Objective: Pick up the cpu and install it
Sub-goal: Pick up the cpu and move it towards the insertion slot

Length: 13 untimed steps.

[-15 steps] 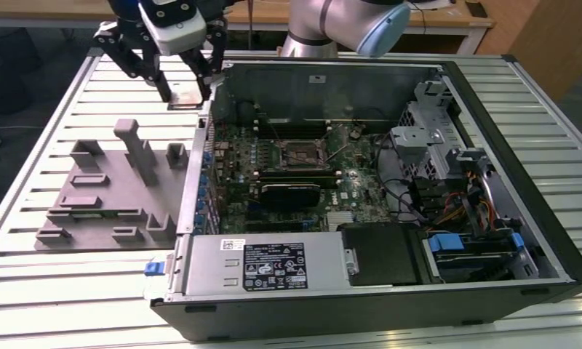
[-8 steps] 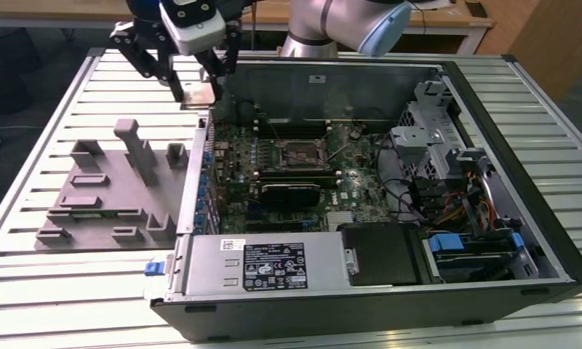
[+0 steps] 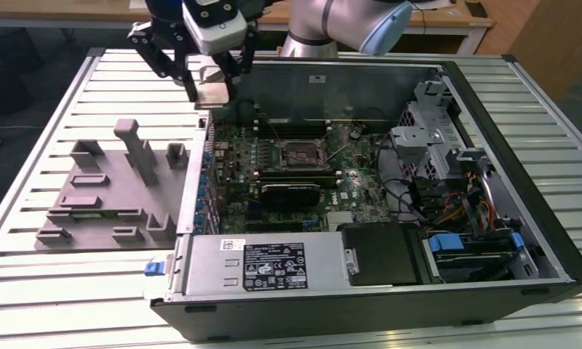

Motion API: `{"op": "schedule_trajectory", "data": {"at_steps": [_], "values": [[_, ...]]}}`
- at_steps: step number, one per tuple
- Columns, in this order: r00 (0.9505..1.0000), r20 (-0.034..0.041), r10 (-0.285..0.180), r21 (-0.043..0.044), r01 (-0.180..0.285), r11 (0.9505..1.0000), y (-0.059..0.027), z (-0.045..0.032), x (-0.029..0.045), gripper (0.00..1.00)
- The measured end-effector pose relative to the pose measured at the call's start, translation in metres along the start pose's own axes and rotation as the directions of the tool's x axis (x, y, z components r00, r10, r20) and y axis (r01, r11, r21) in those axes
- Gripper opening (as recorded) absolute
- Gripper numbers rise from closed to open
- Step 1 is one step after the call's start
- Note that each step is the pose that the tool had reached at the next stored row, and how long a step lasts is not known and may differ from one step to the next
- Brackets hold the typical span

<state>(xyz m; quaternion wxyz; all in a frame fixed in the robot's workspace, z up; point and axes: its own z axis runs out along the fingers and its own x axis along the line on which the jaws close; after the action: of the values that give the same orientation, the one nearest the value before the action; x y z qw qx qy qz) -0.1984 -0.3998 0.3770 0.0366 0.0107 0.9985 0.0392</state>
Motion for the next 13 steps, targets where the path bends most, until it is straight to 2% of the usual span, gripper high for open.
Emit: {"op": "schedule_trajectory", "data": {"at_steps": [13], "values": [[1.0000,0.0000,0.000,-0.0001,0.000,1.0000,0.0008,0.0022,-0.0297,0.54]]}}
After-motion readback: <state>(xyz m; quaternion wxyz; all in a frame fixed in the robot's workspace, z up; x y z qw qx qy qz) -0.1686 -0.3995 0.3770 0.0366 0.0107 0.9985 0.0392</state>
